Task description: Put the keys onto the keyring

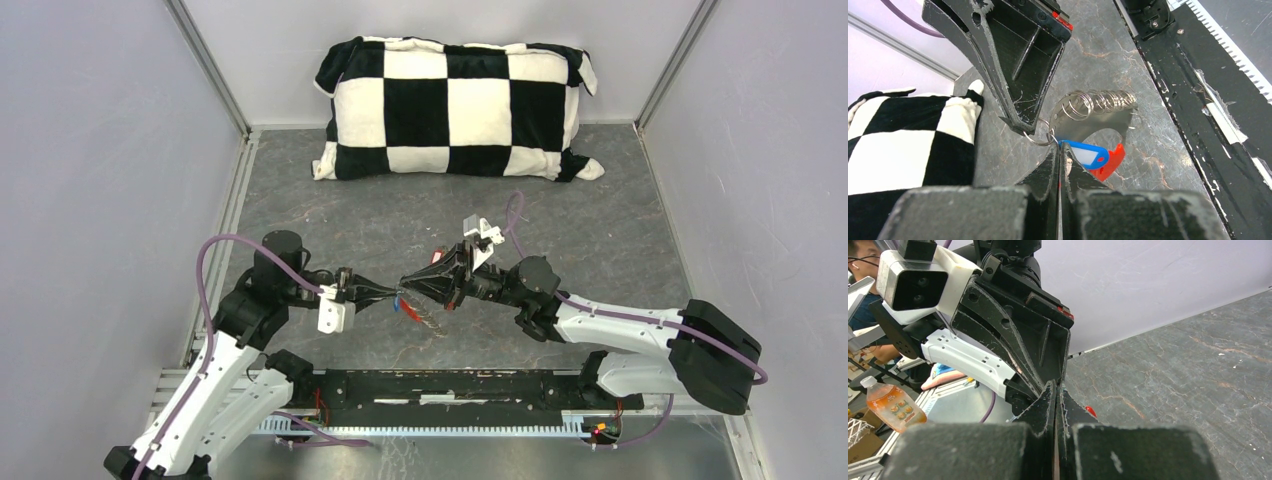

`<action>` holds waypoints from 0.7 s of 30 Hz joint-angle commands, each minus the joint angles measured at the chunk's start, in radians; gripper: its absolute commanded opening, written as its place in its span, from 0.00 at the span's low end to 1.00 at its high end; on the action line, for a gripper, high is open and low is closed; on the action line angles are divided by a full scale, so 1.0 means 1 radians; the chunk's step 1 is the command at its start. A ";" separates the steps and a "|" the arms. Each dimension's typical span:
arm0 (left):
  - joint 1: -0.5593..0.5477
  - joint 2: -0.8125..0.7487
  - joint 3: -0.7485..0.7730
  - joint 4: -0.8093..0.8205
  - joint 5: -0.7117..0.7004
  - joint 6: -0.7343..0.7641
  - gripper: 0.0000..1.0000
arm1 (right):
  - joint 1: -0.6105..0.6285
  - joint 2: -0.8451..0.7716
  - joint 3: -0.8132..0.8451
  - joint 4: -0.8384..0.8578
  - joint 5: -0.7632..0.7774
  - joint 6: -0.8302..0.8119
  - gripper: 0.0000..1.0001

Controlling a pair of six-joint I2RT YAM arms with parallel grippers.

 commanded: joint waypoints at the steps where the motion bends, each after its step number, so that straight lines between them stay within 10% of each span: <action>1: 0.000 0.013 0.028 -0.013 0.072 0.046 0.03 | 0.001 -0.012 -0.003 0.138 0.072 0.027 0.00; 9: 0.000 0.016 0.057 -0.009 0.041 -0.031 0.35 | 0.001 -0.028 -0.011 0.101 0.078 0.008 0.00; 21: 0.000 -0.031 0.008 0.136 -0.141 -0.469 0.40 | -0.002 -0.090 -0.036 0.020 0.060 -0.073 0.00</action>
